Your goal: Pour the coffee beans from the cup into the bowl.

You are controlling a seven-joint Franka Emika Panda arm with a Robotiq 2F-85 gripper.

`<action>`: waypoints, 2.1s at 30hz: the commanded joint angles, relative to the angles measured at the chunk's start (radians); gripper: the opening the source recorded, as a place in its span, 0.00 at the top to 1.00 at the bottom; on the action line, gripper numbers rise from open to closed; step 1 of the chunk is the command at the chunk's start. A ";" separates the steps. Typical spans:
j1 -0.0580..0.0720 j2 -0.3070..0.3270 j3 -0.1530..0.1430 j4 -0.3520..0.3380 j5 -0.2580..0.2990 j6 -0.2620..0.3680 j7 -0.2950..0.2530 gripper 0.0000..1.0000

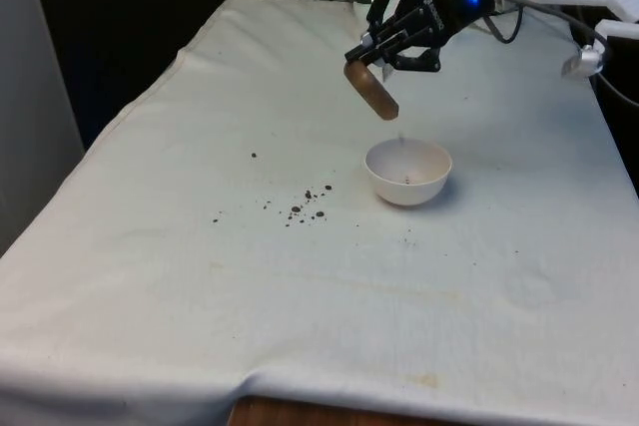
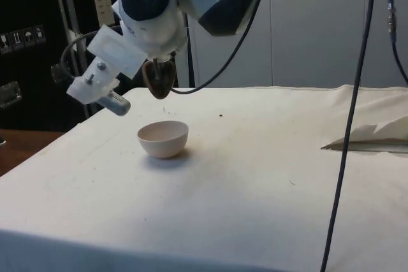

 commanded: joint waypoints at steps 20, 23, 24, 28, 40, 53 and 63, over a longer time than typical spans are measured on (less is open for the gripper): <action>0.001 0.036 0.073 -0.019 -0.131 -0.120 0.116 1.00; 0.007 0.044 0.083 -0.024 -0.161 -0.145 0.141 1.00; 0.007 0.047 0.087 -0.026 -0.166 -0.152 0.145 1.00; 0.006 0.058 0.106 -0.040 -0.185 -0.186 0.171 1.00; 0.006 0.071 0.148 -0.064 -0.209 -0.286 0.177 1.00; 0.008 0.103 0.198 -0.054 -0.232 -0.420 0.156 1.00; 0.008 0.139 0.225 -0.031 -0.262 -0.508 0.129 1.00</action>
